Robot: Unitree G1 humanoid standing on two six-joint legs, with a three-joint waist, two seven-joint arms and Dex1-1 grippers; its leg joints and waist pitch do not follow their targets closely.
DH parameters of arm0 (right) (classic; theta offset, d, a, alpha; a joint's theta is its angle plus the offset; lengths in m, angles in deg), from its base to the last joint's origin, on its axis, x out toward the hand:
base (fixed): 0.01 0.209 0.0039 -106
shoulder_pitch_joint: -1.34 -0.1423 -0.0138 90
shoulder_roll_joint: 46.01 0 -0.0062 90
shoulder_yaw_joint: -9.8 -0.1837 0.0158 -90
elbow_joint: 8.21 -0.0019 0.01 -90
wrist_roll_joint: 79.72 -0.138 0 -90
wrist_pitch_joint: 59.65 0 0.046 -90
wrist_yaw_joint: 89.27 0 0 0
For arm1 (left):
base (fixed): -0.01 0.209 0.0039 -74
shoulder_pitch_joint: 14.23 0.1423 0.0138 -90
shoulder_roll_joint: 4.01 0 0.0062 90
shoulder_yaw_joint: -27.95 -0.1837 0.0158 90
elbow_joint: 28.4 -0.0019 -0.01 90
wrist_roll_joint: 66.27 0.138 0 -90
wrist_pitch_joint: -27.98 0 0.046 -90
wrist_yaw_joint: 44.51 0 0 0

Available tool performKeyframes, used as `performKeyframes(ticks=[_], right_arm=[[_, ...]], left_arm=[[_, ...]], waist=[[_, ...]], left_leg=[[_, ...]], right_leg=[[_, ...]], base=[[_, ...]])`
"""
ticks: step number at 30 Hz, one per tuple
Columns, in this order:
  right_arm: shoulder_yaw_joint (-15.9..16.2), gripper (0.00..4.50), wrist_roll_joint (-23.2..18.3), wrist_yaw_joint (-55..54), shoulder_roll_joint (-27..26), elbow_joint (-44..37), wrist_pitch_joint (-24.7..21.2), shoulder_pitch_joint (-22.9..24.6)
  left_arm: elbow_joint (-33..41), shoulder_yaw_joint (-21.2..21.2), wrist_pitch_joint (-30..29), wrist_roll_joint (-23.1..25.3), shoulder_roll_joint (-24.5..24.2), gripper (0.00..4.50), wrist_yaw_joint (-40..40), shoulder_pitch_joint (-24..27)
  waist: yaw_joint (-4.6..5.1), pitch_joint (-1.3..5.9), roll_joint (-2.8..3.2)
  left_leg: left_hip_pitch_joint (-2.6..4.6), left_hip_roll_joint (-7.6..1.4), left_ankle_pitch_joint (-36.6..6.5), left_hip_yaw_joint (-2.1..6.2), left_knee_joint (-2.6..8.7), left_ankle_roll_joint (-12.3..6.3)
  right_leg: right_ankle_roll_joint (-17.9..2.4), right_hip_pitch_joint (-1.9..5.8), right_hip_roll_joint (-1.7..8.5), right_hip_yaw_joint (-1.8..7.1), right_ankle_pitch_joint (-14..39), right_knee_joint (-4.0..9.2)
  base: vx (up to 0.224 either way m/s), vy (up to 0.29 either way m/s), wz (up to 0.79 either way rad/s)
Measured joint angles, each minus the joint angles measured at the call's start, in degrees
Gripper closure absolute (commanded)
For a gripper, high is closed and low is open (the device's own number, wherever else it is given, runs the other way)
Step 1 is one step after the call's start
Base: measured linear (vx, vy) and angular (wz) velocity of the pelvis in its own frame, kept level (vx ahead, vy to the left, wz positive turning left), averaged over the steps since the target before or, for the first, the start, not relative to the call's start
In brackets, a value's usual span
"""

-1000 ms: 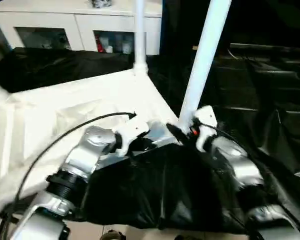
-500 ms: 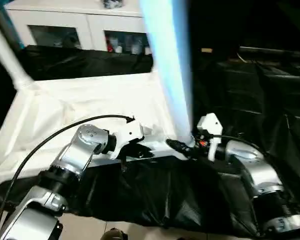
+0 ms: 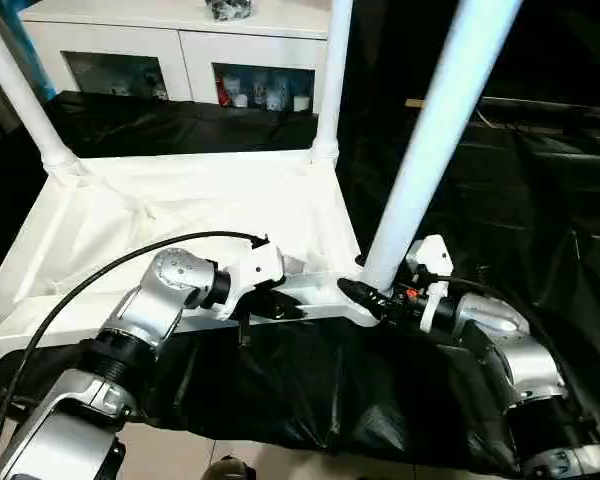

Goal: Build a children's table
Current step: Insert table leg to table base

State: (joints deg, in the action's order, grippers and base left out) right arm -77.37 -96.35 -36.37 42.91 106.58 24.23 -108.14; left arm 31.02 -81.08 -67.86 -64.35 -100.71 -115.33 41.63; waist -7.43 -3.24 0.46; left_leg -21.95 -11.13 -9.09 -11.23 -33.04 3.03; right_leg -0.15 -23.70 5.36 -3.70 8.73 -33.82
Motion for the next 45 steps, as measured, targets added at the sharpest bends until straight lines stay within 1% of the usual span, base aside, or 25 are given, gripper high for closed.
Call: performKeyframes(ticks=[3,6,8,11,13,16,24,27,28,32,34,36,38,39,40,41,42,43,44,45], right_arm=[[-0.4,1.87,-1.0,-0.1,-0.7,1.3,-0.3,-0.5],[-0.3,1.88,-1.0,0.1,-0.8,2.7,0.1,-0.9],[0.2,1.88,-0.5,0.1,-1.1,3.4,0.6,-1.1],[0.9,1.88,0.6,-0.3,-1.2,3.7,1.2,-1.4],[1.4,1.88,1.2,-0.8,-1.4,4.1,1.5,-1.8],[2.1,1.88,1.8,-2.0,-1.8,5.0,1.7,-2.7],[1.9,1.88,2.6,-5.7,-3.4,6.7,3.2,-3.4],[1.0,1.88,2.7,-8.9,-5.1,7.4,3.2,-3.6],[0.2,1.88,2.6,-10.9,-6.1,8.0,3.2,-3.9],[-2.9,1.88,2.8,-21.4,-9.6,12.1,3.6,-6.7],[-4.4,1.88,2.9,-27.1,-11.1,14.9,4.4,-8.7],[-5.9,1.88,3.3,-33.4,-12.8,18.3,5.5,-11.1],[-6.5,1.88,3.5,-37.1,-13.9,20.3,6.1,-12.6],[-6.9,1.88,3.8,-38.9,-14.3,21.1,6.5,-13.1],[-6.9,1.88,3.9,-39.9,-14.6,21.5,6.6,-13.4],[-7.0,1.88,4.1,-40.8,-14.9,21.7,6.8,-13.6],[-7.1,1.88,4.3,-41.6,-15.2,21.8,6.9,-13.5],[-7.4,1.88,4.3,-42.0,-15.4,21.8,7.0,-13.1],[-7.5,1.88,4.3,-42.5,-15.6,22.1,7.0,-13.3],[-7.6,1.88,4.6,-42.6,-15.7,22.5,7.1,-13.8]], left_arm=[[-0.4,0.0,0.0,0.0,-0.1,4.50,0.0,-0.1],[-0.9,0.0,0.1,0.0,-0.2,4.50,0.0,-0.3],[-1.2,0.0,0.1,0.0,-0.2,4.50,0.0,-0.3],[-1.6,0.0,0.1,0.0,-0.4,4.50,-0.2,-0.3],[-1.8,0.0,0.1,0.0,-0.6,4.50,-0.3,-0.3],[-2.3,0.0,0.1,0.1,-1.0,4.50,-0.2,-0.5],[-3.5,0.1,-0.1,0.4,-0.8,4.50,0.8,-0.9],[-3.4,0.4,-1.1,0.4,-0.2,4.50,1.8,-0.9],[-3.4,0.7,-2.1,0.4,0.3,4.50,2.6,-0.9],[-3.3,1.8,-6.3,0.4,3.8,4.50,8.5,-1.0],[-2.5,2.1,-8.9,0.8,6.0,4.50,12.4,-1.0],[-0.3,2.5,-12.2,1.9,8.7,4.50,16.9,-0.2],[1.7,2.4,-14.3,2.7,10.6,4.50,19.9,0.7],[2.5,2.3,-15.1,3.3,11.6,4.50,21.4,1.1],[2.9,2.3,-15.5,3.5,12.0,4.50,22.0,1.5],[3.5,2.3,-15.7,3.7,12.4,4.50,22.7,2.0],[3.7,2.2,-16.0,4.1,12.7,4.50,23.3,2.2],[3.8,1.7,-16.3,4.4,12.8,4.50,23.8,2.2],[4.1,1.7,-16.5,4.6,12.8,4.50,24.1,2.2],[4.6,1.8,-16.7,4.6,12.8,4.50,24.5,2.5]], waist=[[0.00,0.01,0.02],[0.03,0.04,0.08],[0.11,0.06,0.13],[0.37,0.03,0.17],[0.74,0.03,0.17],[1.20,0.03,0.18],[1.98,0.03,0.17],[2.41,0.03,0.17],[2.48,0.03,0.17],[2.71,0.02,0.19],[2.98,-0.01,0.23],[3.32,-0.06,0.32],[3.79,-0.24,0.62],[4.03,-0.52,1.11],[4.30,-0.68,1.37],[4.19,-0.85,1.68],[3.32,-1.09,1.93],[2.62,-0.83,0.79],[2.04,-0.37,-1.32],[1.41,-0.46,-1.20]], left_leg=[[0.06,0.00,0.0,0.03,-0.02,0.01],[0.12,0.00,0.0,0.04,-0.02,0.01],[0.30,0.00,0.0,0.06,-0.02,0.02],[0.69,0.00,0.0,0.07,0.04,0.03],[0.85,0.01,0.0,0.07,0.08,0.04],[0.94,0.02,0.0,0.12,0.09,0.04],[1.02,0.07,0.0,0.22,0.09,0.04],[1.02,0.10,0.0,0.34,0.10,0.04],[1.02,0.12,0.0,0.42,0.10,0.03],[1.04,0.34,0.0,0.86,0.05,0.03],[1.08,0.39,0.0,1.00,0.07,0.02],[1.09,0.38,0.0,1.32,0.09,0.02],[1.18,0.25,0.0,1.63,0.09,0.01],[1.52,0.07,-0.1,1.79,0.26,0.01],[1.80,0.00,-0.1,1.91,0.49,0.01],[1.81,-0.12,-0.1,1.89,0.94,0.01],[1.92,-0.20,-0.1,1.30,1.45,0.02],[2.17,-0.24,0.0,-0.13,1.53,0.02],[2.80,0.16,-0.2,-1.02,1.13,0.21],[2.90,0.22,-2.2,-0.04,-0.63,0.68]], right_leg=[[0.0,0.00,0.00,0.00,0.0,-0.13],[0.0,0.03,0.00,0.00,0.0,-0.16],[0.0,0.19,0.00,-0.01,0.0,-0.15],[0.4,0.53,0.00,-0.01,0.3,-0.13],[0.4,0.64,0.00,0.00,0.3,-0.13],[0.4,0.66,-0.01,0.00,0.3,-0.14],[0.4,0.72,0.00,-0.03,0.3,0.12],[0.4,0.77,0.00,-0.10,0.3,0.42],[0.4,0.79,-0.01,-0.14,0.3,0.54],[0.4,0.80,0.00,-0.27,0.3,0.96],[0.4,0.83,0.00,-0.38,0.3,1.21],[0.4,1.00,0.00,-0.79,0.3,1.72],[0.4,1.13,0.08,-1.60,0.3,2.39],[0.4,1.67,0.07,-2.27,0.3,3.10],[0.4,2.16,0.09,-2.91,0.3,3.68],[0.0,2.88,0.16,-3.10,0.7,3.27],[-1.2,2.45,0.13,-2.87,3.1,0.43],[-2.4,2.36,0.13,-1.37,5.0,-3.31],[0.3,2.05,0.21,0.56,5.4,-4.02],[0.4,1.77,0.15,0.72,5.3,-4.17]], base=[[0.000,0.000,0.00],[0.000,0.000,0.00],[0.000,0.000,0.00],[0.000,0.000,0.00],[0.000,0.000,0.00],[0.000,0.000,0.00],[0.000,0.000,0.00],[0.000,0.000,0.00],[0.000,0.000,0.00],[0.000,0.000,0.00],[0.000,0.000,0.00],[0.000,0.000,0.00],[0.000,0.000,0.00],[0.000,0.000,0.00],[0.000,0.000,0.00],[0.000,0.000,0.00],[-0.062,-0.013,0.03],[0.020,-0.106,0.19],[0.020,-0.106,0.19],[0.084,-0.145,0.03]])
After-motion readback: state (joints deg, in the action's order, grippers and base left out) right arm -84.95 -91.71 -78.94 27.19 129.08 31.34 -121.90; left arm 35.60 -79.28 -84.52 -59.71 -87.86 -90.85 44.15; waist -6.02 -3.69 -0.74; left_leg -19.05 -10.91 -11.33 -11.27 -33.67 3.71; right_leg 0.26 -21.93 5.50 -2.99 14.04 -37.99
